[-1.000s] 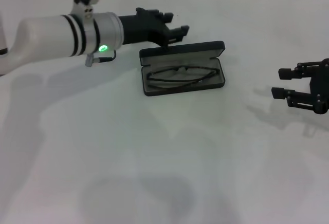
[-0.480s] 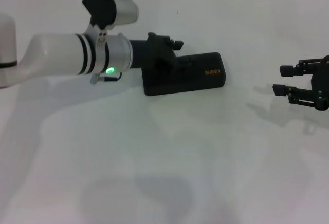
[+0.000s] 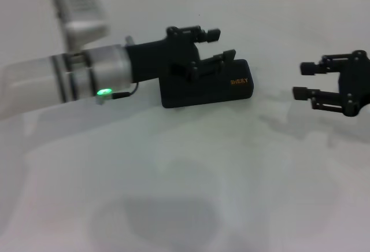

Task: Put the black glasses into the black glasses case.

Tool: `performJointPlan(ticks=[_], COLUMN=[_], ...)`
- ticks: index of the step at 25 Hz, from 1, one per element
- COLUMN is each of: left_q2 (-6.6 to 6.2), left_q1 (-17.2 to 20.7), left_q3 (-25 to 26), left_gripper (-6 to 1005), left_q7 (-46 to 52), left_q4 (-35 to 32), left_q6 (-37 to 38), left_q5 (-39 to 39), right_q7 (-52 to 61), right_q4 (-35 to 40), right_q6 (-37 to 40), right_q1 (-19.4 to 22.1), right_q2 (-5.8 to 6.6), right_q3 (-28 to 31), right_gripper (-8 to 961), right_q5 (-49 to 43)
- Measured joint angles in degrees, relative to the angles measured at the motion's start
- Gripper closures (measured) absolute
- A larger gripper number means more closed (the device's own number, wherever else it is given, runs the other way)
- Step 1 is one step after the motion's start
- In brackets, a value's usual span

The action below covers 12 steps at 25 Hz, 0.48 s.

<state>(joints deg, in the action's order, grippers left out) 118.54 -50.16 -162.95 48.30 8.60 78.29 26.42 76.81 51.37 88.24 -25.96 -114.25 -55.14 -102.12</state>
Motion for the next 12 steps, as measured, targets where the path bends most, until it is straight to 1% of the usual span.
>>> performJointPlan(ticks=[2, 5, 7, 8, 9, 10, 12], left_q2=[-1.20, -3.13, -3.87, -4.14, -4.51, -4.84, -5.06], left_q1=[2.5, 6.8, 9.3, 10.2, 11.6, 12.6, 14.0], left_q3=[0.0, 0.0, 0.0, 0.0, 0.0, 0.0, -0.1], left_gripper=[420, 418, 372, 349, 326, 303, 256], left_q7=[-2.1, -4.6, -4.9, -5.0, -5.1, -5.5, -6.8], left_q4=[1.2, 3.6, 5.3, 6.0, 6.5, 6.7, 6.9], left_q6=[11.1, 23.7, 27.3, 28.0, 28.7, 29.1, 29.7], left_q5=[2.0, 3.9, 5.2, 5.4, 5.3, 4.8, 3.3], right_q7=[-1.0, -3.7, -7.7, -7.7, -10.9, -14.7, -18.2], right_q4=[-0.5, -1.0, -2.9, -2.9, -5.0, -8.7, -13.3], right_q6=[1.6, 3.0, 4.2, 4.2, 5.4, 6.9, 8.1], right_q1=[-1.0, -2.1, -2.8, -2.8, -3.5, -5.3, -7.8], right_q2=[-0.36, -1.09, -1.32, -1.32, -1.42, -1.43, -1.45], right_q3=[0.0, -0.4, -2.2, -2.2, -3.6, -5.1, -5.5], right_gripper=[454, 394, 354, 333, 313, 293, 253], right_q5=[1.5, 3.6, 6.2, 6.2, 8.1, 10.0, 10.6])
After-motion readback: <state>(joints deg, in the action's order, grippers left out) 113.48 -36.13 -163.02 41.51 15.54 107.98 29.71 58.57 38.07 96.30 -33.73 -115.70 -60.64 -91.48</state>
